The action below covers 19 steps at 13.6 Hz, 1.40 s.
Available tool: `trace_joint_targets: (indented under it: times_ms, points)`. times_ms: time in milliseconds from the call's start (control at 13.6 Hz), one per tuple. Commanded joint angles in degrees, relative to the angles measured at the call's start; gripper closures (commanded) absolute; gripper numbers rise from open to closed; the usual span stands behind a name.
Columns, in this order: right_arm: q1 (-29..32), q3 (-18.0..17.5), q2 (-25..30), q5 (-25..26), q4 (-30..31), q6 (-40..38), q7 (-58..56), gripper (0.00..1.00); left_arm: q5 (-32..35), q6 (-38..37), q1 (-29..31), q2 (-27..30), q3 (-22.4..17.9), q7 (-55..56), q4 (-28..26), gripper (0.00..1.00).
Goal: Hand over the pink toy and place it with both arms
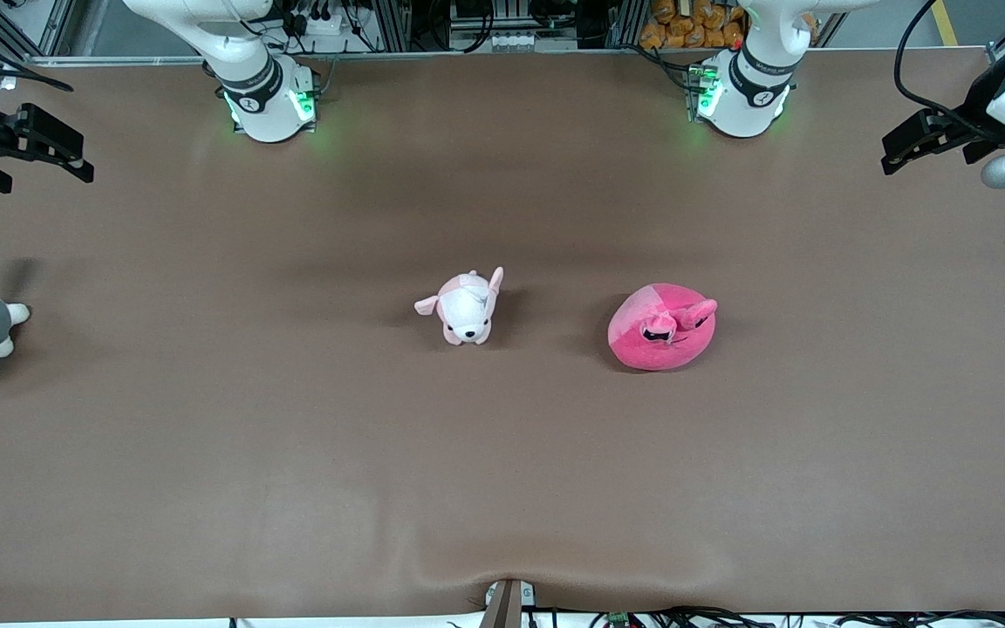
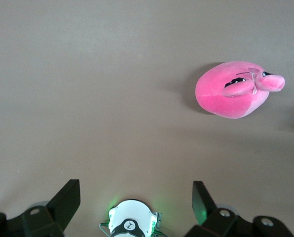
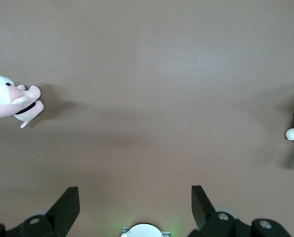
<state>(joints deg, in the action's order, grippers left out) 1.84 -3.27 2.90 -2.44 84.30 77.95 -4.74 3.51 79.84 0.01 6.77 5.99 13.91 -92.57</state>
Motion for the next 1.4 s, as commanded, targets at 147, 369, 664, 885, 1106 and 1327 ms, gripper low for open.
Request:
trace_joint_targets:
  times_ms: [147,369,664,885,1106,1327]
  points:
    - [0.9,-0.5,-0.5,0.2,-1.2,-0.8,-0.6,0.0,0.2,0.0,0.4,-1.5,0.2,7.6,-0.4,0.0]
    - [0.9,-0.5,-0.5,0.2,-1.2,-0.8,-0.6,0.0,0.1,0.1,0.5,-2.3,0.2,12.4,-1.8,0.0]
    - [1.0,-0.5,-0.5,0.2,-1.2,-0.8,-0.6,0.0,-6.0,1.5,2.1,-6.1,0.2,26.5,-2.0,0.0]
    - [1.1,-0.5,-0.5,0.2,-1.3,-0.8,-0.6,0.0,-7.4,3.6,1.8,-9.4,0.4,36.9,-2.0,0.0]
    - [0.9,-0.5,-0.5,0.2,-1.4,-0.8,-0.4,0.0,-9.7,7.6,0.8,-12.2,1.2,54.2,-2.2,0.0]
    - [0.8,-0.4,-0.8,0.4,-1.0,-0.4,0.0,0.0,-9.8,11.3,-1.8,-15.4,1.9,70.1,-2.2,0.0]
